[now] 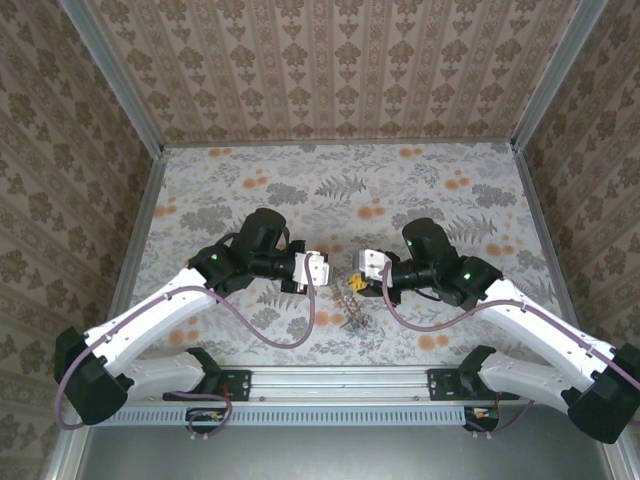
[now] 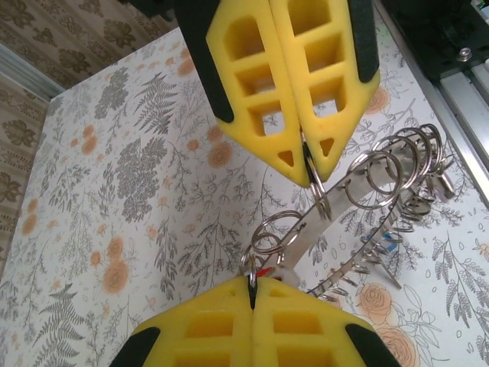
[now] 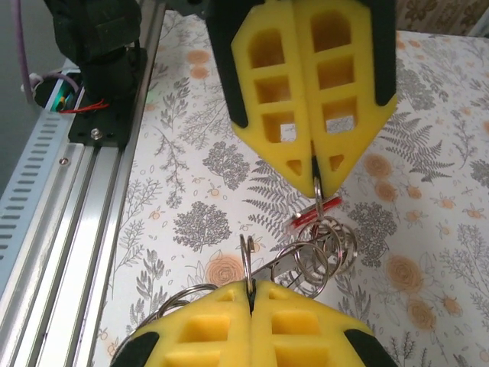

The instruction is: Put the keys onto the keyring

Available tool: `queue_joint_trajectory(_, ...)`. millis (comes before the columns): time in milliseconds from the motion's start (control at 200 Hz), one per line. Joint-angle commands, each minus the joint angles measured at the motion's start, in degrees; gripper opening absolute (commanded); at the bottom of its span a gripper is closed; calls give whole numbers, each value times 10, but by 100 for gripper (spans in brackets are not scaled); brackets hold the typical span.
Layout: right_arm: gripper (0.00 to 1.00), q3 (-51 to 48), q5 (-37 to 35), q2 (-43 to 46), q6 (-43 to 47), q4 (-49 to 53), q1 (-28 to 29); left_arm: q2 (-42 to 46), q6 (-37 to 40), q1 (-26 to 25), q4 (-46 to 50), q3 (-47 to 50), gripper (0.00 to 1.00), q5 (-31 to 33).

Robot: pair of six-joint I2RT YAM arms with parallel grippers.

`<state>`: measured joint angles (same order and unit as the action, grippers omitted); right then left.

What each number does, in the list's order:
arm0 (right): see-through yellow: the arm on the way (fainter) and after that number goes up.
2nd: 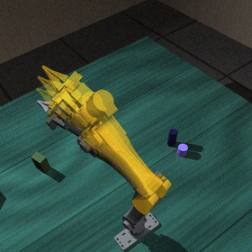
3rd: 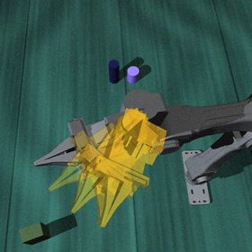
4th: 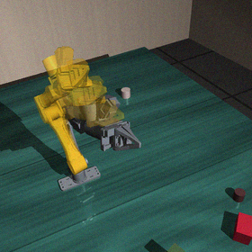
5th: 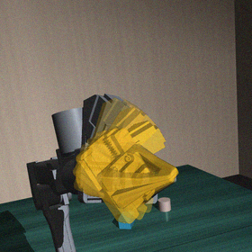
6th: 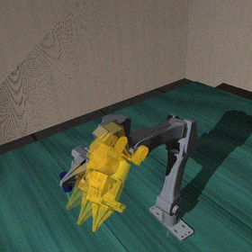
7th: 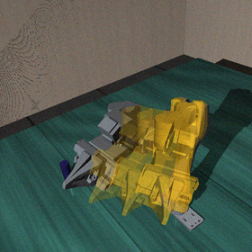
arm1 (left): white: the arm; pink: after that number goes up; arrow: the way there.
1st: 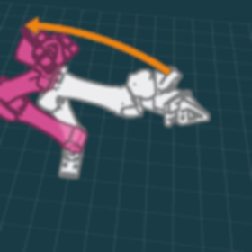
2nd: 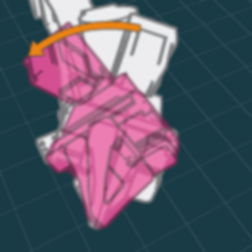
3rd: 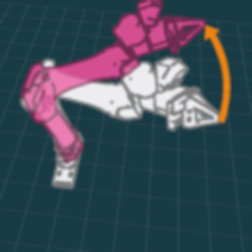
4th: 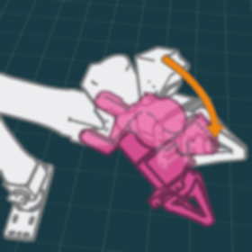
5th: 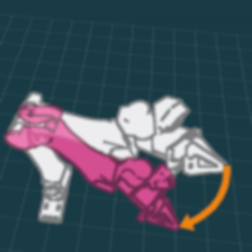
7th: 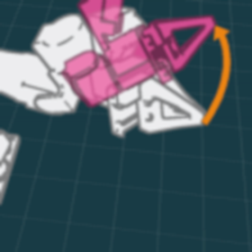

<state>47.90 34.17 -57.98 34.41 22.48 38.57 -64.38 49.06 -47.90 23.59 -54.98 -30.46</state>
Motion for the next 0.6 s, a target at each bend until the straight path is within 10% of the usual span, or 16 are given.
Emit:
queue_joint_trajectory(0,0,12,24,0,34,12,11,4,7,-3,6,-7,0,-36)
queue_joint_trajectory(600,0,18,-16,-19,25,8,23,-10,45,-30,19,-10,0,-46)
